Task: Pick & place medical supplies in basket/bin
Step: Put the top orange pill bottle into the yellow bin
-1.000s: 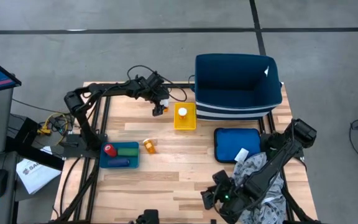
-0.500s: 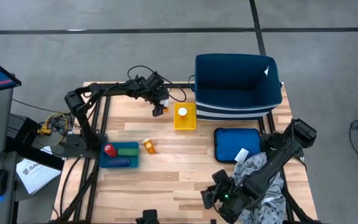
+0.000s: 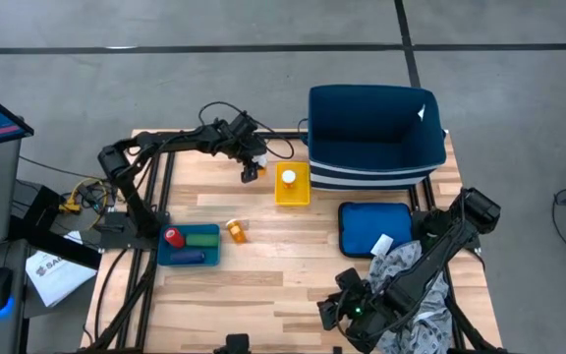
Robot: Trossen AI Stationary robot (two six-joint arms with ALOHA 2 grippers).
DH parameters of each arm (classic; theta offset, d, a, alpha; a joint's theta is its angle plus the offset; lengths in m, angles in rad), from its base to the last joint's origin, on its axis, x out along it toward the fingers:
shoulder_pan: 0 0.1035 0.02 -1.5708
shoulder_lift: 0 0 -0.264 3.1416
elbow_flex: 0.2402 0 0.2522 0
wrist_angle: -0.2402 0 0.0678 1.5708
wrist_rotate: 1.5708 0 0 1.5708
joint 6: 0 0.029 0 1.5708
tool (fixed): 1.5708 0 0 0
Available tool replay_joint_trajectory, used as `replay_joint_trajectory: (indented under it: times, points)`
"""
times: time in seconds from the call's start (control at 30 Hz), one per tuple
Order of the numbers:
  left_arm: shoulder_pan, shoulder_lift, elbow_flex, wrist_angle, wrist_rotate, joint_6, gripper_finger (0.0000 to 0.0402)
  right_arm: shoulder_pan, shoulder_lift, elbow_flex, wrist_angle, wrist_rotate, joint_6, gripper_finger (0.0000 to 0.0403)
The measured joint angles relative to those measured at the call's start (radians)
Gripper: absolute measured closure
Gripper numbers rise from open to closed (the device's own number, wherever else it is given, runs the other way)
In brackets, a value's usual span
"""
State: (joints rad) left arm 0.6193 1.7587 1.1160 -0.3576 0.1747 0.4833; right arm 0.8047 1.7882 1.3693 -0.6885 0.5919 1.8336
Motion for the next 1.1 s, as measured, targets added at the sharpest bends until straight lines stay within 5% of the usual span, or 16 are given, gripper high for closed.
replay_joint_trajectory:
  times: [0.3,0.53,0.73,1.1]
  points:
    - [-0.088,-0.143,0.002,-0.024,0.015,-0.066,0.0196,0.001,0.000,0.000,0.000,0.000,-0.008,0.0189]
    - [-0.294,-0.240,0.002,0.016,0.012,-0.133,0.0194,0.014,0.000,0.000,-0.001,0.006,-0.009,0.0189]
    - [-0.420,-0.187,0.000,0.086,-0.085,-0.175,0.0194,0.019,0.000,0.000,-0.012,0.009,-0.011,0.0189]
    - [-0.368,-0.055,0.000,0.153,-0.131,-0.185,0.0193,0.038,0.000,0.000,0.010,0.010,0.000,0.0189]
